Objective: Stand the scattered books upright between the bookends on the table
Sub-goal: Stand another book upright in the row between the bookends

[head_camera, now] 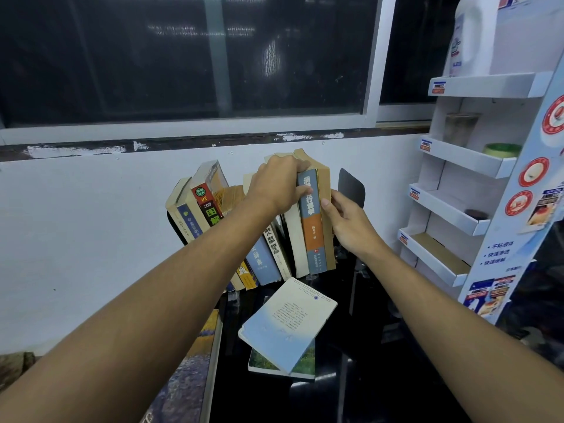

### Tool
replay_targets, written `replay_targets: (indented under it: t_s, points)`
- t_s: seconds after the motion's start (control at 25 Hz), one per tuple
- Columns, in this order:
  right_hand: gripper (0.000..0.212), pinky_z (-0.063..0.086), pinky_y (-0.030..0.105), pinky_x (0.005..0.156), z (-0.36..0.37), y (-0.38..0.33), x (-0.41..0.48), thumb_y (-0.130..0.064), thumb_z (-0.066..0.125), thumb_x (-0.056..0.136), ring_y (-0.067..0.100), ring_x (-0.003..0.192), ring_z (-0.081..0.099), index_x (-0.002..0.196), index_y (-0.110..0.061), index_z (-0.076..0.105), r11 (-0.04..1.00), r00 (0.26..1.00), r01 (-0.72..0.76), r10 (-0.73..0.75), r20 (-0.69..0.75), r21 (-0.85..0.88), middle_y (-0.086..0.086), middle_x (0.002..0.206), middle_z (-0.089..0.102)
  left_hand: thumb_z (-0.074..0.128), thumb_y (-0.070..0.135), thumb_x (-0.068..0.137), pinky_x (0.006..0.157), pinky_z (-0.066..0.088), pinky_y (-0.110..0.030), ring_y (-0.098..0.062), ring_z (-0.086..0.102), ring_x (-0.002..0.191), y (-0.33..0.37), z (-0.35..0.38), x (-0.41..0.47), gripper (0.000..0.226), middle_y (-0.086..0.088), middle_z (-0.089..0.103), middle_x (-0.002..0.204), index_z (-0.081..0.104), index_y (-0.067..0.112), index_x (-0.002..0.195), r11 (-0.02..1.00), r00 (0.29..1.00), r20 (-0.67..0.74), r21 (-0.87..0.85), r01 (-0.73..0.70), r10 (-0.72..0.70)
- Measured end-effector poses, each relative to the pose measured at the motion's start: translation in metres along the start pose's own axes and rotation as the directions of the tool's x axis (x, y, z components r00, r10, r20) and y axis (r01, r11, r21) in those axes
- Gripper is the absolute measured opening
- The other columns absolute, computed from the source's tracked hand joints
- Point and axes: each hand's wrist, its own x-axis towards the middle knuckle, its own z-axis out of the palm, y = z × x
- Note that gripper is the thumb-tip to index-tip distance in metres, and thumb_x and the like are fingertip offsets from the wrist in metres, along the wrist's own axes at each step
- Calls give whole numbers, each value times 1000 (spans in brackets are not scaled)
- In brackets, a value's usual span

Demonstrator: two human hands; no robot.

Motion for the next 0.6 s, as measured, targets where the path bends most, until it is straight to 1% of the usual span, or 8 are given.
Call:
replay_targets:
  t_s: [0.12,0.24,0.32,0.4,0.44,0.52,0.56,0.6]
  points:
    - [37,57,33,93,0,-3,-3,-45,41,106,13,120,62,142,-37,47,1000,1000,-11,11,16,-6,-7,132,62,70,35,93,97,54,-46,-28,60,120,1,1,0,45,-9,66,128,61,17,134,1000,1000,0,7,1,-1]
    - [40,57,32,92,-3,-8,-4,-44,43,106,13,118,63,144,-36,47,999,999,-25,26,34,-28,-6,133,62,68,35,94,95,54,-46,-28,59,120,-1,1,-1,44,-8,66,129,60,18,134,1000,1000,1,18,-8,8]
    - [41,58,31,89,-8,-13,-4,-42,46,105,14,117,63,145,-33,48,997,999,-17,20,47,-70,-5,133,62,69,35,94,93,55,-45,-28,59,119,-2,1,-2,45,-7,65,128,59,18,134,1000,1000,10,7,-16,16]
    - [45,56,24,83,-12,-19,-5,-42,50,103,17,122,60,147,-30,46,990,998,-10,18,55,-138,-3,137,59,71,35,92,90,57,-45,-26,60,116,-2,0,-5,45,-5,66,126,59,19,132,999,999,36,-35,-23,24]
    - [47,52,23,84,-13,-22,-7,-41,52,103,18,126,56,147,-28,45,986,999,-3,11,47,-168,-3,140,57,71,36,92,90,58,-45,-24,61,114,-2,-3,-7,43,-4,66,124,60,19,130,998,998,46,-55,-31,34]
    - [52,45,24,93,-14,-30,-13,-40,56,101,16,135,46,149,-25,42,970,1000,27,-27,5,-241,-1,147,47,72,36,91,90,57,-45,-21,60,111,-1,-9,-14,36,-2,67,119,65,19,122,994,998,31,-89,-60,63]
    - [56,42,24,95,-14,-34,-17,-41,58,100,16,137,42,150,-24,40,961,999,41,-49,-20,-274,0,150,41,71,35,92,94,55,-44,-21,59,113,-1,-13,-20,34,-2,66,120,66,19,121,993,997,8,-94,-78,79]
    - [59,40,23,98,-14,-39,-21,-42,59,99,16,138,40,150,-23,38,956,997,54,-69,-42,-290,1,151,36,70,34,93,101,51,-41,-21,57,119,1,-17,-28,38,-2,65,127,65,18,126,992,996,-16,-92,-90,89]
